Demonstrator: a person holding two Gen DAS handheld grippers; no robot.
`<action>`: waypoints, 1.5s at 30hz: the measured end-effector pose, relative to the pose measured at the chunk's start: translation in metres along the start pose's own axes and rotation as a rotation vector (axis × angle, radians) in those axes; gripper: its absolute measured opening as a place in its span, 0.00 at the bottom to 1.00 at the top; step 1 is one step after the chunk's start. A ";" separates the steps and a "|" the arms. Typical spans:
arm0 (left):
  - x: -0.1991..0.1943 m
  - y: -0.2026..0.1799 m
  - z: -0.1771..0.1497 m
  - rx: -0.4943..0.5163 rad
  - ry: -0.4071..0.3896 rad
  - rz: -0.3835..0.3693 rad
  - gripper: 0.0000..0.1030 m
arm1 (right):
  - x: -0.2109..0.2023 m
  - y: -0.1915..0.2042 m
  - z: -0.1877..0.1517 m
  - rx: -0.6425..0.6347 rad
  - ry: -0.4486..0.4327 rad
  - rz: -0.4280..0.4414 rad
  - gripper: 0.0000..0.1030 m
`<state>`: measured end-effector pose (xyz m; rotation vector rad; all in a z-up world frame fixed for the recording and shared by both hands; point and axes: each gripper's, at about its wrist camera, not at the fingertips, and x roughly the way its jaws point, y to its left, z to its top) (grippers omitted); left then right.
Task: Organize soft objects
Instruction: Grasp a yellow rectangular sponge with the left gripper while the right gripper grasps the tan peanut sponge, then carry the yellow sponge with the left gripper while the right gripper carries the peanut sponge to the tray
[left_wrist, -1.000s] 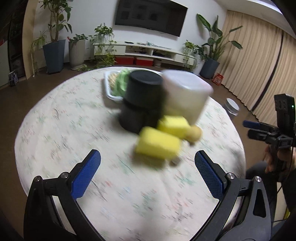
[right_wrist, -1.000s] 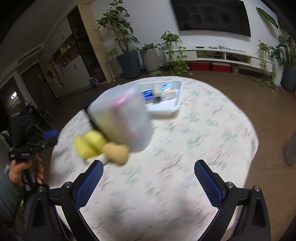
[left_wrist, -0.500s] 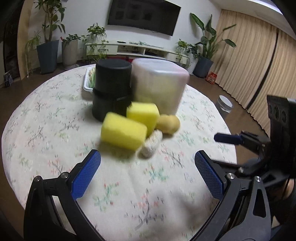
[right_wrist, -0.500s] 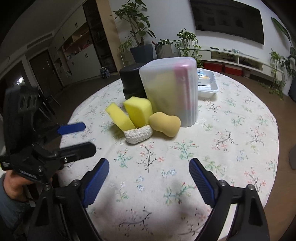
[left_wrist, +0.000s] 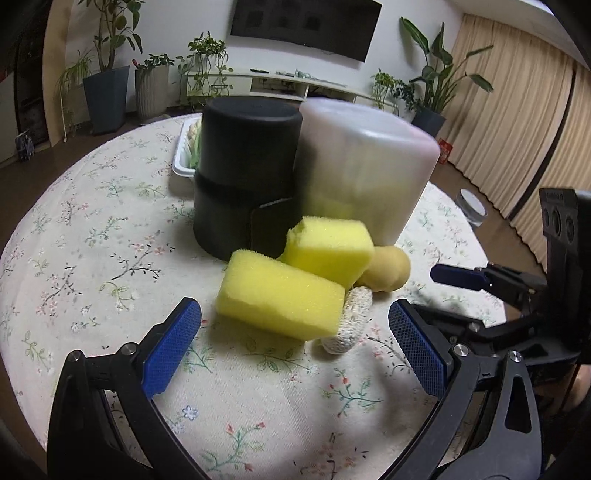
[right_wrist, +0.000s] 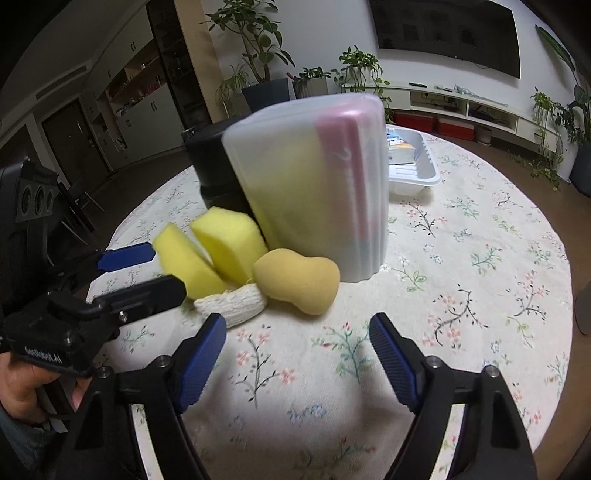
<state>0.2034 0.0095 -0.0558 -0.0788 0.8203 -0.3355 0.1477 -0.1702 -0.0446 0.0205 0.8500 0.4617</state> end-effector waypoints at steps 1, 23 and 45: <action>0.002 0.000 0.000 0.001 0.005 0.002 1.00 | 0.002 -0.002 0.000 0.005 0.001 0.000 0.78; 0.027 0.021 0.004 -0.084 0.046 0.046 0.99 | 0.033 -0.004 0.025 0.021 0.024 0.019 0.71; 0.012 0.023 -0.001 -0.111 -0.003 -0.015 0.57 | 0.030 -0.004 0.018 0.049 0.019 0.101 0.52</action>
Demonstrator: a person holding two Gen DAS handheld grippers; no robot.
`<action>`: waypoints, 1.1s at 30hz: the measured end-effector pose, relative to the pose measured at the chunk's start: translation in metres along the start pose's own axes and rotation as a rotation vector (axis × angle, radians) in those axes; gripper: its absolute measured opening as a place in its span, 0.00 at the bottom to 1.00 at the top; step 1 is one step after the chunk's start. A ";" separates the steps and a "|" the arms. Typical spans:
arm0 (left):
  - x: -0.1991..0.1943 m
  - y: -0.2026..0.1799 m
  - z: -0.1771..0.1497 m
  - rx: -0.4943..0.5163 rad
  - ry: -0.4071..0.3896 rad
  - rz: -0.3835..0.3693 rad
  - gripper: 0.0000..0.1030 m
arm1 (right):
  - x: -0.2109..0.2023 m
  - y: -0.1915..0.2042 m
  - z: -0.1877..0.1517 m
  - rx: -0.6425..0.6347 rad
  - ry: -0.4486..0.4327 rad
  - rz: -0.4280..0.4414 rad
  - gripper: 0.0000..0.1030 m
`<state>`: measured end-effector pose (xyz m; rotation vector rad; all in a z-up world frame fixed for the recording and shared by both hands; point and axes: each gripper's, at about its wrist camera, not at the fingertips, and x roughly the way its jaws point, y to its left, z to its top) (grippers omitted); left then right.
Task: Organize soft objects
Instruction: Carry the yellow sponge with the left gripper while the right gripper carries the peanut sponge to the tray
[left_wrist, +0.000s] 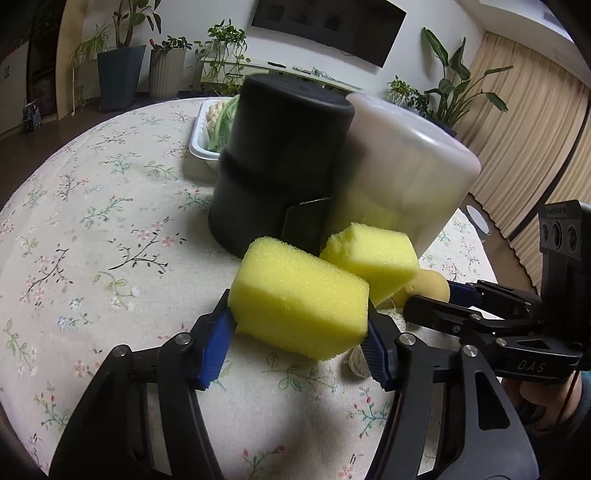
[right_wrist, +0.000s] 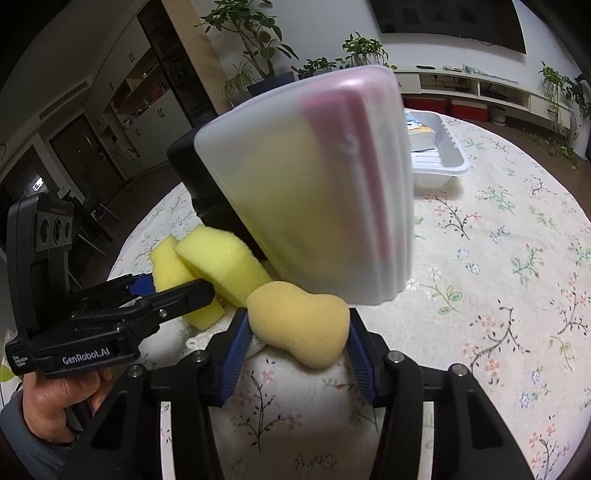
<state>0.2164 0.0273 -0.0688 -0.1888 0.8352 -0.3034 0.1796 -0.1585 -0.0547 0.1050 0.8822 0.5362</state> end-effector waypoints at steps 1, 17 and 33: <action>-0.003 0.001 0.000 -0.003 -0.004 0.000 0.57 | -0.002 0.000 -0.001 0.000 -0.002 -0.001 0.52; -0.042 0.008 -0.014 -0.031 -0.010 0.010 0.57 | -0.047 -0.014 -0.015 0.021 -0.011 -0.069 0.51; -0.082 0.084 0.041 -0.023 -0.045 0.152 0.57 | -0.126 -0.138 0.019 0.121 -0.063 -0.332 0.51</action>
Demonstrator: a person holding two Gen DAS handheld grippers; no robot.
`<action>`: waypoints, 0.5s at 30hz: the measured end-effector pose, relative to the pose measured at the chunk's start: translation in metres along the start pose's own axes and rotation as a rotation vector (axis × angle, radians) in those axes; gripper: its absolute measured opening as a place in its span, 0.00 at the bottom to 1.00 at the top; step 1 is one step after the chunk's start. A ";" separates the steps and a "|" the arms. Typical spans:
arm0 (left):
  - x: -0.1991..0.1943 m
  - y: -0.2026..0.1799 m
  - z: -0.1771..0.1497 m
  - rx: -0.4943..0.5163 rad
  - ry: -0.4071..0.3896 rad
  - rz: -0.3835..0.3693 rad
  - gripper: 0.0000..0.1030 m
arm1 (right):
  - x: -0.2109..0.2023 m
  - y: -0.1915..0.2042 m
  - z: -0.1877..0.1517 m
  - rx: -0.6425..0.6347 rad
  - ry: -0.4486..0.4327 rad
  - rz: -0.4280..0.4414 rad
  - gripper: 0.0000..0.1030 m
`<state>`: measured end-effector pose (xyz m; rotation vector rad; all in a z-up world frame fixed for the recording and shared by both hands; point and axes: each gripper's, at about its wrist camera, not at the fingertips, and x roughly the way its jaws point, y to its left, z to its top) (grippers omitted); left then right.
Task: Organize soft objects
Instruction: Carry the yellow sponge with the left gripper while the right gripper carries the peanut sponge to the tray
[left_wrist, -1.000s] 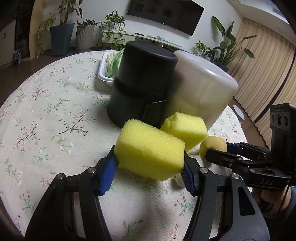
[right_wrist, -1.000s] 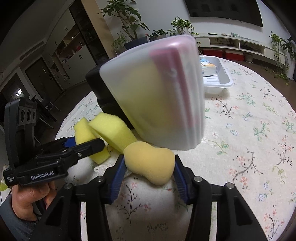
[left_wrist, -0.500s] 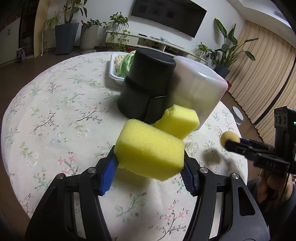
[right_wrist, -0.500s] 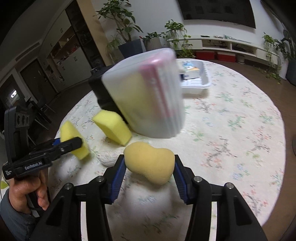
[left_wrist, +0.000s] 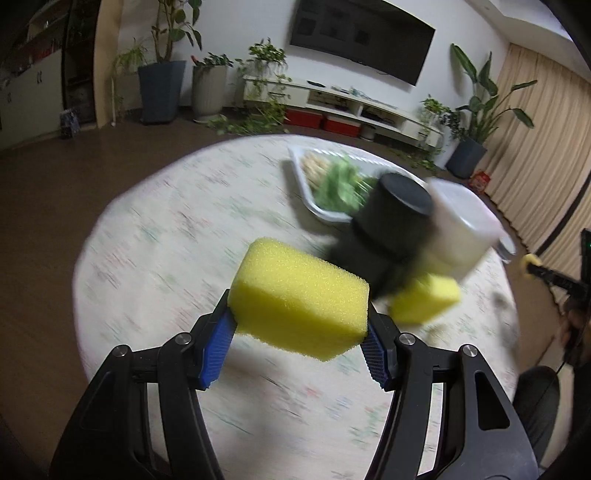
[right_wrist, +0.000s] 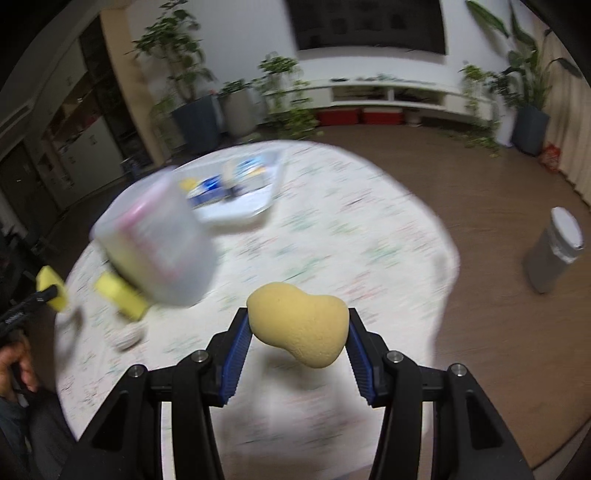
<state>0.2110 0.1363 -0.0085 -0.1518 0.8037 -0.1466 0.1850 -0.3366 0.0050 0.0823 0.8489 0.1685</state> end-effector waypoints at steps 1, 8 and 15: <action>0.000 0.009 0.009 0.001 -0.004 0.015 0.57 | -0.001 -0.009 0.007 0.002 -0.004 -0.021 0.51; 0.013 0.041 0.082 0.024 -0.026 0.072 0.57 | -0.006 -0.070 0.081 0.021 -0.056 -0.141 0.51; 0.048 0.014 0.158 0.125 -0.043 0.046 0.57 | 0.018 -0.051 0.166 -0.050 -0.104 -0.137 0.51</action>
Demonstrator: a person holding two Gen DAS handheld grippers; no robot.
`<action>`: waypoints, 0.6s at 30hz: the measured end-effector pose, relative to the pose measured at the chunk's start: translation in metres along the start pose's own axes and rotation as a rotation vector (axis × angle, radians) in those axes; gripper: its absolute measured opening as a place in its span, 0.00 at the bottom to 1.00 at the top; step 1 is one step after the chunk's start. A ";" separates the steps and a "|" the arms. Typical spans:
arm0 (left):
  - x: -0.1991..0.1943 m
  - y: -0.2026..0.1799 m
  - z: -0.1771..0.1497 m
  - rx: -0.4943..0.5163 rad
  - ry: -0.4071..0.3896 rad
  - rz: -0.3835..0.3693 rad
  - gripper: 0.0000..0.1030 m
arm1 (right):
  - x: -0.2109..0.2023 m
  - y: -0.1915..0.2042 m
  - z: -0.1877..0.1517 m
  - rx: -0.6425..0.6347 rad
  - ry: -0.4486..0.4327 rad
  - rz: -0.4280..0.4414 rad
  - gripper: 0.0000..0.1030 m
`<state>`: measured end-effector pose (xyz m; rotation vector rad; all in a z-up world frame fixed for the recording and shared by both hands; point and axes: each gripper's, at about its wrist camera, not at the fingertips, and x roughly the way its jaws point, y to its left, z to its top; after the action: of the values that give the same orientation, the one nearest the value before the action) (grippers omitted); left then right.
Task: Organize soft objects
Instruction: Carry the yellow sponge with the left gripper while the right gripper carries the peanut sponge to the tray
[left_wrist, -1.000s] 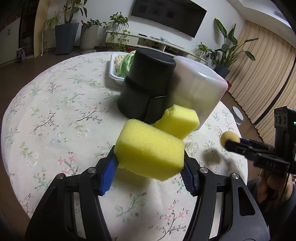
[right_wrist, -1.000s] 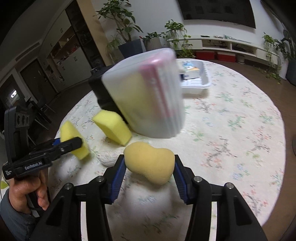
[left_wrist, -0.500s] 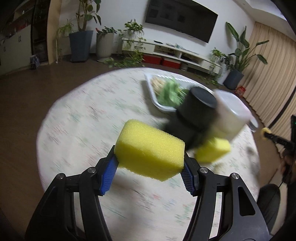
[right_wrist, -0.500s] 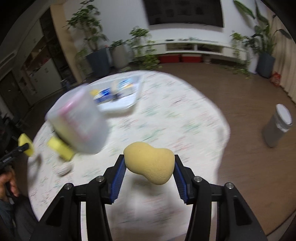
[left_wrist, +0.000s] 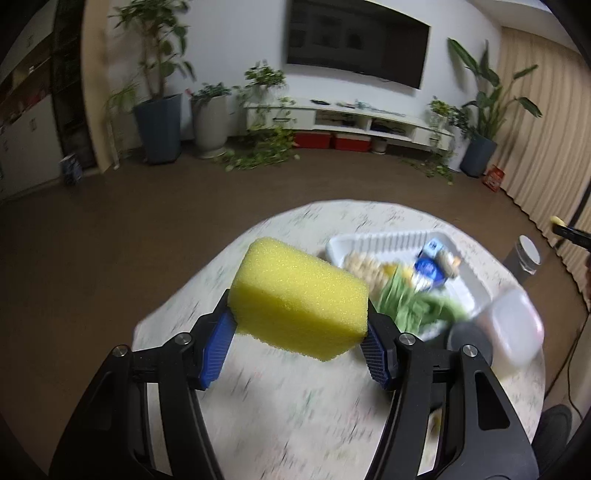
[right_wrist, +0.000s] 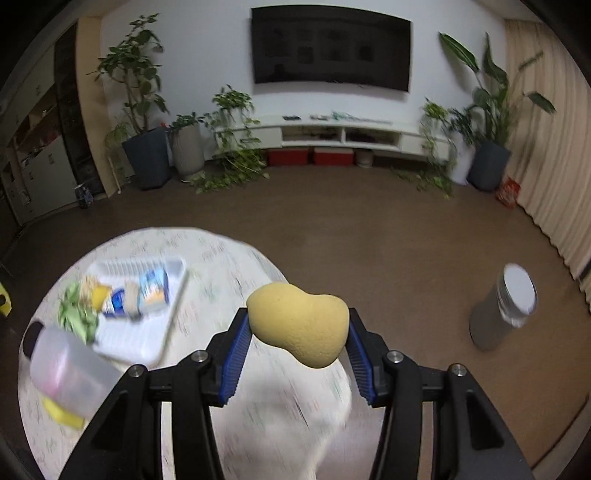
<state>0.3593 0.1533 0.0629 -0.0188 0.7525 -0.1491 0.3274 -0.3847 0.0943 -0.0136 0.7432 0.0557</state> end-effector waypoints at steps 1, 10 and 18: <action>0.008 -0.005 0.008 0.014 0.004 -0.010 0.57 | 0.007 0.012 0.011 -0.022 -0.003 0.012 0.51; 0.096 -0.074 0.059 0.167 0.117 -0.165 0.58 | 0.083 0.125 0.033 -0.241 0.098 0.200 0.51; 0.162 -0.101 0.057 0.231 0.223 -0.219 0.58 | 0.125 0.183 -0.015 -0.446 0.233 0.308 0.51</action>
<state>0.5019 0.0284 0.0017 0.1371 0.9512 -0.4518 0.3986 -0.1965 -0.0003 -0.3354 0.9490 0.5200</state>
